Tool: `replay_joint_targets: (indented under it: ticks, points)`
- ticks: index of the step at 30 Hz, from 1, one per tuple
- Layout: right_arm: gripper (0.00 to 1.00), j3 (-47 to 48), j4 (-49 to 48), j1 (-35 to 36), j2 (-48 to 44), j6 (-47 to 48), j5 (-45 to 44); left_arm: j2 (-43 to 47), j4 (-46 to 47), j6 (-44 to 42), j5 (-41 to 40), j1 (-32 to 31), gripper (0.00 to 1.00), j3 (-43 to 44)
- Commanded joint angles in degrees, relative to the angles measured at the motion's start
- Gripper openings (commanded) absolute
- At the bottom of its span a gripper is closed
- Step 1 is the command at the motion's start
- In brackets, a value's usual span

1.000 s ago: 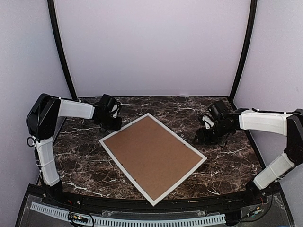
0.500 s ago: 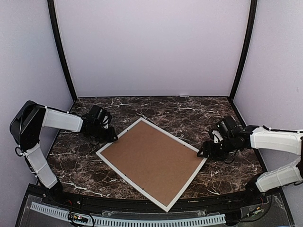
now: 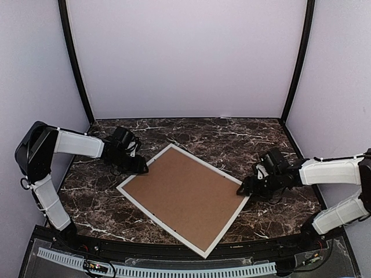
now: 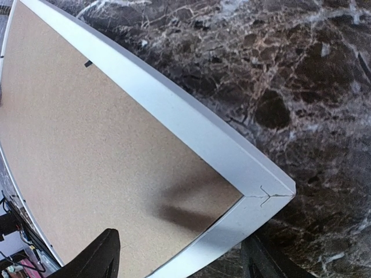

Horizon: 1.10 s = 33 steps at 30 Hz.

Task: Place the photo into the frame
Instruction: Rotate the photo frame at the center of the board.

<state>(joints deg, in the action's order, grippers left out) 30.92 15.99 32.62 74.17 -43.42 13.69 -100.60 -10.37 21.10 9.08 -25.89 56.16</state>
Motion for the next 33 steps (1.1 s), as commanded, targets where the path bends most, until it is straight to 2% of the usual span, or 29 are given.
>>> replay_joint_targets:
  ticks: [1,4,10,14,19,21,24,29,33]
  points:
    - [0.72,3.76,-4.53,-0.71,4.77,1.39,0.25,-1.8,-2.6,-2.47,3.66,-0.3,0.61,1.41]
    - [0.72,8.58,-4.78,-2.9,8.88,4.22,1.1,-2.22,-3.25,-2.79,4.76,-0.3,0.58,1.65]
    - [0.72,21.09,-3.66,-7.68,20.57,11.97,4.96,0.78,-3.75,-1.86,8.46,-1.74,0.43,-0.92]
    - [0.72,31.51,-0.4,-10.63,28.0,16.2,6.79,3.22,-4.79,-0.21,7.54,-6.76,0.4,-2.97]
    - [0.73,39.33,5.2,-11.49,32.13,19.91,1.44,6.51,-3.37,4.21,9.15,-12.03,0.37,-6.5]
    - [0.74,38.83,6.61,-11.61,31.04,20.75,-2.73,8.57,-3.22,5.2,9.63,-12.47,0.35,-7.85]
    - [0.74,35.14,7.93,-11.83,27.18,21.35,-7.66,11.35,-4.8,5.24,6.15,-12.55,0.36,-8.05]
    - [0.75,26.26,8.69,-11.88,19.65,21.06,-9.93,11.85,-8.76,3.37,-2.7,-12.4,0.54,-4.46]
    - [0.73,20.32,8.48,-11.88,14.38,20.49,-8.59,9.61,-9.39,2.24,-5.56,-12.05,0.61,-1.01]
